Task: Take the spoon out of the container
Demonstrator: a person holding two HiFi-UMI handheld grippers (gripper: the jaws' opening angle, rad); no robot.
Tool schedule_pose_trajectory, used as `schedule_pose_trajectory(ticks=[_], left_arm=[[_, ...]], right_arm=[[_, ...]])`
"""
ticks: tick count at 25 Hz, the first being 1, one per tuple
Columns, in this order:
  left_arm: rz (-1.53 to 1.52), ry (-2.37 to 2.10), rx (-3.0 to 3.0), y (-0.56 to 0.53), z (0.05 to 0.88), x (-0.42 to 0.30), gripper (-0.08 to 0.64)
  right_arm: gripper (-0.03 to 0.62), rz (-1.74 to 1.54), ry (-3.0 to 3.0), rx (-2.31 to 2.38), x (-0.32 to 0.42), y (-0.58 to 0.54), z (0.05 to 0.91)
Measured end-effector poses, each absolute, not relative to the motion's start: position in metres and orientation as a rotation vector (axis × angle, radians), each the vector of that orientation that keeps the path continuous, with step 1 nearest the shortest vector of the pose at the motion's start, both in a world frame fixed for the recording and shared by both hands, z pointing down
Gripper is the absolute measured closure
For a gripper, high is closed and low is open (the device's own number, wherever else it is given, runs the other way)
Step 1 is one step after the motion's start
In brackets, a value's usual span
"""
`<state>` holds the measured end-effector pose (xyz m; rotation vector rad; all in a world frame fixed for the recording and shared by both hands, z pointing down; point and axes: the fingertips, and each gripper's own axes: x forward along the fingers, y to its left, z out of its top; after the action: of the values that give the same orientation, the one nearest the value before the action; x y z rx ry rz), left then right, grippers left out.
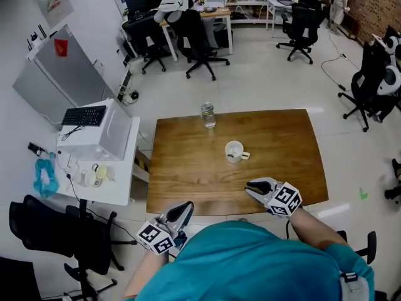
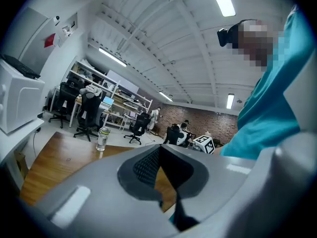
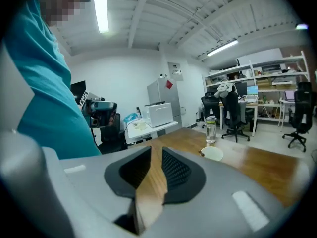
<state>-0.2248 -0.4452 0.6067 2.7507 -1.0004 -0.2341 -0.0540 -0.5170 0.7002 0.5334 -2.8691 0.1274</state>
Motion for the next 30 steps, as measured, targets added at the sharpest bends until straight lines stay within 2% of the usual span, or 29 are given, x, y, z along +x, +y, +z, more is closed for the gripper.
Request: schedule_pose_trajectory(ticks=[8, 14, 26, 27, 29, 30], left_arm=[[-0.194, -1.002, 2.689, -0.551, 0.633, -0.238, 0.558], [-0.116, -0.871, 2.712, -0.604, 0.647, -0.277, 0.558], [-0.083, -0.816, 2.682, -0.649, 0.664, -0.304, 0.558], [-0.08, -0.819, 2.682, -0.649, 0.664, -0.305, 0.558], [-0.076, -0.823, 2.684, -0.648, 0.664, -0.306, 0.558], [-0.076, -0.825, 2.685, -0.648, 0.663, -0.306, 0.558]], right_arm=[[0.439, 0.022, -2.692, 0.559, -0.091, -0.675, 0.758], [0.416, -0.056, -2.422, 0.571, -0.139, -0.741, 0.828], [0.437, -0.072, -2.254, 0.569, -0.144, -0.777, 0.894], [0.446, -0.079, -2.255, 0.566, -0.144, -0.777, 0.895], [0.522, -0.093, -2.261, 0.559, -0.146, -0.775, 0.896], [0.533, -0.099, -2.267, 0.55, -0.147, -0.774, 0.895]])
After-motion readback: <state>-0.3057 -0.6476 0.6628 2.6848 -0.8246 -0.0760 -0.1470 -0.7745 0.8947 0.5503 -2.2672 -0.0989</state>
